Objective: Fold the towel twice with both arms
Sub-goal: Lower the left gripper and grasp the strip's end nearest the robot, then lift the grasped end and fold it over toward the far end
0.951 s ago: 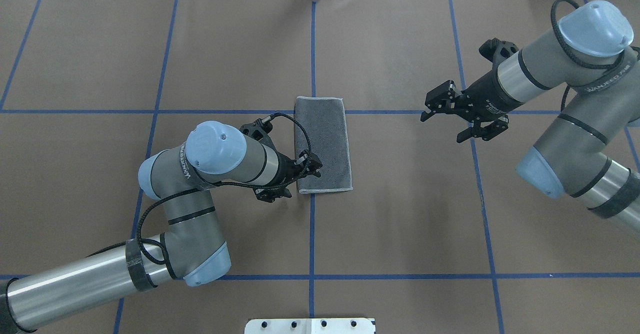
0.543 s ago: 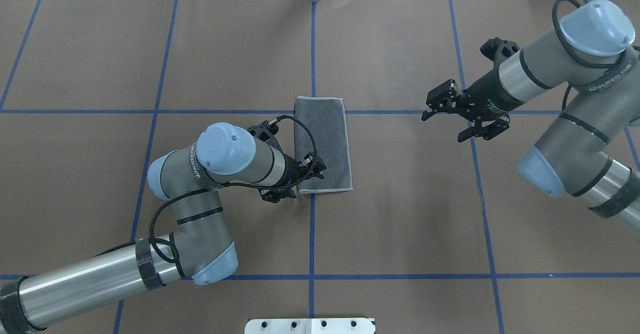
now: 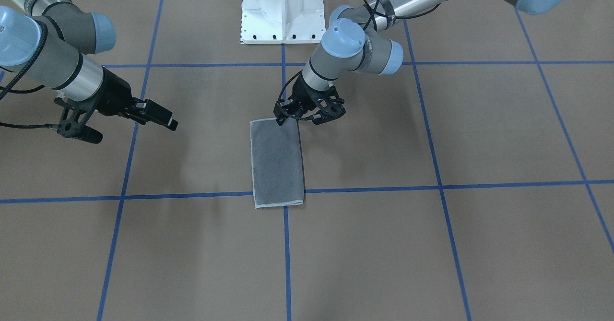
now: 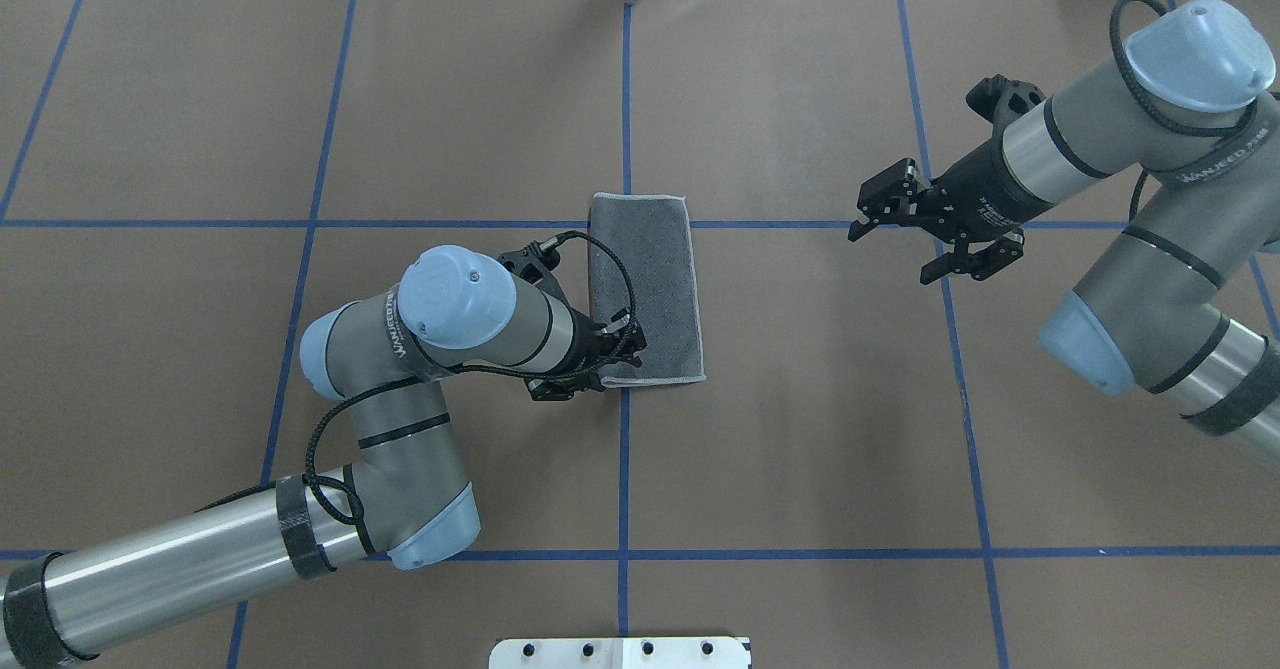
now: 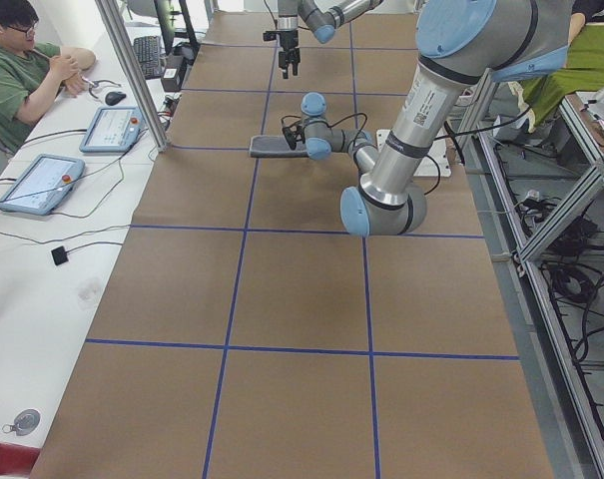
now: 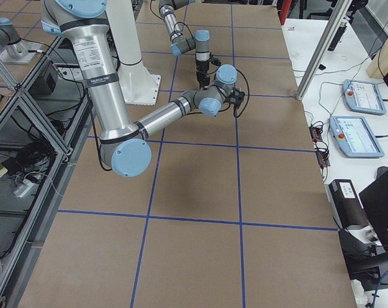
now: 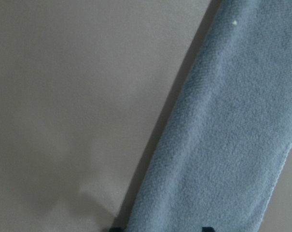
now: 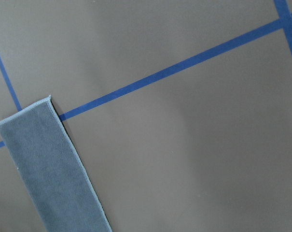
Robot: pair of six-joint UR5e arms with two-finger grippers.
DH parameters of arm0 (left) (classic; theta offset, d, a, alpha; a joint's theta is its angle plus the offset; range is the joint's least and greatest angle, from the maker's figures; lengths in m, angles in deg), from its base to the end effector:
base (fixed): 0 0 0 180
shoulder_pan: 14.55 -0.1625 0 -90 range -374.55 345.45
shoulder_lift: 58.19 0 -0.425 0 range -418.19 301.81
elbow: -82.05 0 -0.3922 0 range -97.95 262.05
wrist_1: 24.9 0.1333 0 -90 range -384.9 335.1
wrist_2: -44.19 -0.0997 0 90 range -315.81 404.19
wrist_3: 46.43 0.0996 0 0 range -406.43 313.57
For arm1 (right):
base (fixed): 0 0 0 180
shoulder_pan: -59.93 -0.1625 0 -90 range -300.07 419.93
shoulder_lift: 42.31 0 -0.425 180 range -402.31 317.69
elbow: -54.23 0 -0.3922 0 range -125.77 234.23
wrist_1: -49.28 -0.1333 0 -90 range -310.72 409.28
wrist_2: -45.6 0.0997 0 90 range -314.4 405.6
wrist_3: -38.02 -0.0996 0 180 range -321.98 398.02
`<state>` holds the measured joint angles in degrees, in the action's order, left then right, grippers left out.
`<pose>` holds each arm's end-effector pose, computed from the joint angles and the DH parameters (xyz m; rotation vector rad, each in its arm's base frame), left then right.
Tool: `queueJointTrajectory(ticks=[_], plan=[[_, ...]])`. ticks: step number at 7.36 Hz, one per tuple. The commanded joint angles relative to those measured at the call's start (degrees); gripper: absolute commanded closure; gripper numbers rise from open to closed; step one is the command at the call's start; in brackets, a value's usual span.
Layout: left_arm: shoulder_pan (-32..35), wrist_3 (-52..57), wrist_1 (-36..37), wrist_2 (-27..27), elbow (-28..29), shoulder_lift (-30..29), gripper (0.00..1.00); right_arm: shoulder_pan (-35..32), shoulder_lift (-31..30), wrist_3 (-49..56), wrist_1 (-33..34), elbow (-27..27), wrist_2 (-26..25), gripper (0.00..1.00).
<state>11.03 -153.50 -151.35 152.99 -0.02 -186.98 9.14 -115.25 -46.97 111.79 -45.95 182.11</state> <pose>0.6133 -0.4058 0.2370 -0.2040 1.1921 -0.4601 -0.3237 -0.4934 0.3475 -0.2389 -1.1432 0.3195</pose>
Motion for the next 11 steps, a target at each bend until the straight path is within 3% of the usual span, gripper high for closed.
queueJointTrajectory(ticks=[1,3,7,11], plan=[[0.0,0.0,0.0,0.0,0.1,-0.1,0.57,0.0,-0.3,0.0,0.0,0.0,0.1,0.0],[0.1,-0.2,0.1,0.0,-0.1,-0.7,1.0,-0.4,-1.6,0.2,-0.2,-0.2,0.2,0.0],[3.1,-0.8,0.3,0.2,-0.1,-4.4,1.0,-0.6,-1.6,0.2,-0.2,-0.2,0.2,0.0],[7.7,-1.0,-1.0,-0.1,9.4,-10.9,1.0,-0.8,-1.6,0.0,-0.2,-1.2,0.4,0.0]])
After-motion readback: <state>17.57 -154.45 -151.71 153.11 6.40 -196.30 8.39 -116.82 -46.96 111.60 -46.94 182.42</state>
